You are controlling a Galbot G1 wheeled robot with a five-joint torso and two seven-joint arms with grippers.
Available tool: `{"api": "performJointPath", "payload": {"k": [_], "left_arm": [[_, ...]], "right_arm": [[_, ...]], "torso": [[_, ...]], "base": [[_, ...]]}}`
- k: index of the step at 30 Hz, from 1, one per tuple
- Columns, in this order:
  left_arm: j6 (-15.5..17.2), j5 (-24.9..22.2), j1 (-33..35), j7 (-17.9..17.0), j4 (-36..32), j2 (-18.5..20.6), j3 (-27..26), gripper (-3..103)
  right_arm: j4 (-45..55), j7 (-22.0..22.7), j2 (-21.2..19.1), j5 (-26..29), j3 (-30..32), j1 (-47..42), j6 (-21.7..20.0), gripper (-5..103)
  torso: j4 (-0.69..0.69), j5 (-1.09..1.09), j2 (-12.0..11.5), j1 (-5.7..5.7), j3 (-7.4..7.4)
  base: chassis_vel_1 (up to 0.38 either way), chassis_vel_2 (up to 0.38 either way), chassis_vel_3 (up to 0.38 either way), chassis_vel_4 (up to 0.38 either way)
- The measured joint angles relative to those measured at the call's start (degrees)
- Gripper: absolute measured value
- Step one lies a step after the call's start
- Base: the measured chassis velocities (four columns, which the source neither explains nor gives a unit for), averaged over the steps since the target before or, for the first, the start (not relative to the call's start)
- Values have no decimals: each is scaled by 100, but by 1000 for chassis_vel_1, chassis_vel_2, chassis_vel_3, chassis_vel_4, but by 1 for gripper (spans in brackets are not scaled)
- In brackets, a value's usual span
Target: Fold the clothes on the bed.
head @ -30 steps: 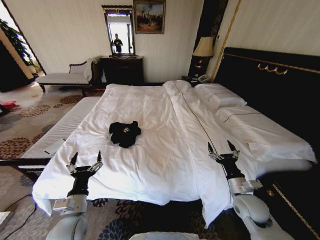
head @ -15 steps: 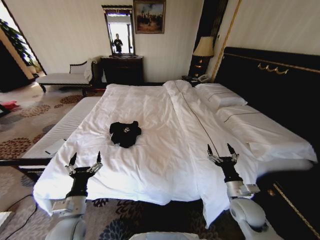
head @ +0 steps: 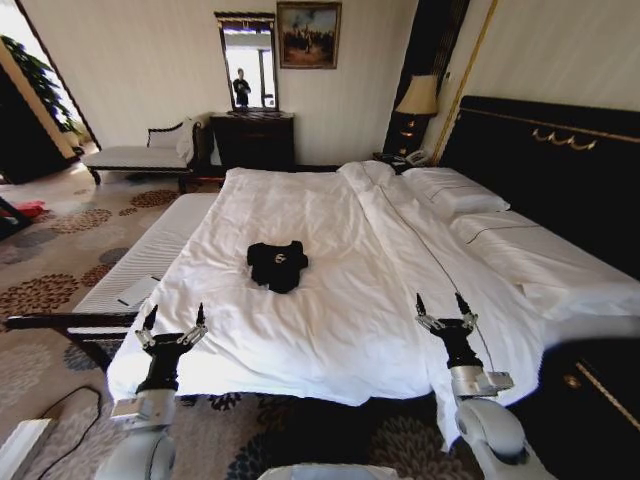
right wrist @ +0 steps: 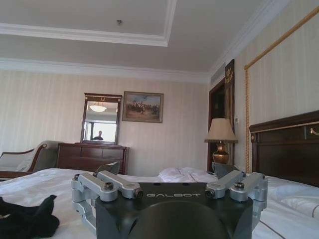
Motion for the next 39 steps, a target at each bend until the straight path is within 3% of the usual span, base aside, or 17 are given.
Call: {"api": "performJointPath", "payload": {"k": [18,39], "left_arm": [[-19,92,33,-1,17,-68,38,100],[-48,201,83,1,23,-118,77,100]], "right_arm": [[-149,-165,91,-12,-66,105,423,100],[-227,-74,258,-262,-56,91,405,100]], "torso": [[2,2,-2,6,2],[0,3,0,-2,0]], "base": [[-58,70,59,-79],[-13,21,14,-16]]}}
